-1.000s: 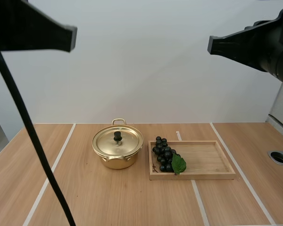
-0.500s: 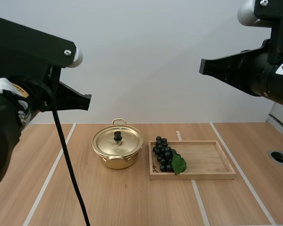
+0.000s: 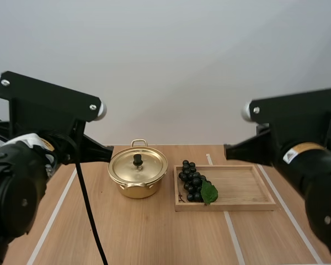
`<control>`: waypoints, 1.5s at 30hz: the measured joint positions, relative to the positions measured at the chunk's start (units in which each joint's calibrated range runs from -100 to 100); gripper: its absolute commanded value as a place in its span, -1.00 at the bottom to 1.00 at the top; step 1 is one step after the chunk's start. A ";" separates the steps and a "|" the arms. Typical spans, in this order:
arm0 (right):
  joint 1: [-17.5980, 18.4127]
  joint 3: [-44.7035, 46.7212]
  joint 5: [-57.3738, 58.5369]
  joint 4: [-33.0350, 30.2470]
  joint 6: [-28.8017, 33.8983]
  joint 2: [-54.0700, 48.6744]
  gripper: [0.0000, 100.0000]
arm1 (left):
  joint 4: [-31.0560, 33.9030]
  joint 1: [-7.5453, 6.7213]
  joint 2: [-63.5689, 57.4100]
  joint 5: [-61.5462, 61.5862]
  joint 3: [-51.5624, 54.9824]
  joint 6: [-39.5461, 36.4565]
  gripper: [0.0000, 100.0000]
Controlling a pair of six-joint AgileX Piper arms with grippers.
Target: Open the pot, put the pineapple inside, and close it
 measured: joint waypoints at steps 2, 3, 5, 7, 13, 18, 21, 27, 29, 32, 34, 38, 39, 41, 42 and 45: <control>-0.06 6.49 -6.52 0.00 -0.20 0.00 -1.00 | 0.00 0.00 0.00 -1.55 1.92 0.00 -1.00; -0.06 9.02 -8.84 0.00 -0.19 0.00 -1.00 | 0.00 0.00 0.00 -2.53 2.94 0.00 -1.00; -0.06 12.57 -11.31 0.00 -0.29 0.00 -1.00 | 0.00 0.00 0.00 -3.59 4.92 0.00 -1.00; -0.06 14.43 -12.44 0.00 -0.29 0.00 -1.00 | -0.11 0.00 0.00 -4.41 7.01 0.00 -1.00; -0.06 15.40 -14.10 0.00 -0.38 0.00 -1.00 | -0.20 0.00 0.00 -3.86 12.62 0.00 -1.00; -0.06 15.40 -14.24 0.00 -0.38 0.00 -1.00 | -0.34 0.00 0.00 -1.22 16.03 0.00 -1.00; -0.06 15.40 -14.24 0.00 -0.38 0.00 -1.00 | -0.34 0.00 0.00 -1.09 16.33 0.00 -1.00; -0.06 15.40 -14.24 0.00 -0.38 0.00 -1.00 | -1.06 0.00 0.00 -1.94 18.07 0.00 -1.00; -0.06 15.40 -14.24 0.00 -0.38 0.00 -1.00 | -1.19 0.00 0.00 -2.35 19.10 0.00 -1.00; -0.06 15.40 -14.24 0.00 -0.38 0.00 -1.00 | -1.19 0.00 0.00 -2.85 20.11 0.00 -1.00; -0.06 15.40 -14.24 0.00 -0.38 0.00 -1.00 | -1.19 0.00 0.00 -4.41 21.33 0.10 -1.00; -0.06 15.42 -14.24 0.00 -0.38 -0.30 -1.00 | -1.19 0.00 -2.31 -10.94 26.59 0.29 -1.00; -0.06 15.71 -14.24 0.00 -0.38 -0.84 -1.00 | -1.19 0.00 -3.43 -12.65 28.50 0.44 -1.00; -0.06 16.76 -14.85 0.00 -0.38 -2.97 -1.00 | -1.19 0.00 -6.59 -16.29 31.76 0.72 -1.00; -0.06 17.46 -15.12 0.00 -0.38 -4.43 -1.00 | -1.19 0.00 -8.07 -16.96 33.04 0.72 -1.00; -0.06 21.17 -15.29 0.00 -0.38 -9.72 -1.00 | -1.19 0.00 -13.11 -17.32 34.05 0.72 -1.00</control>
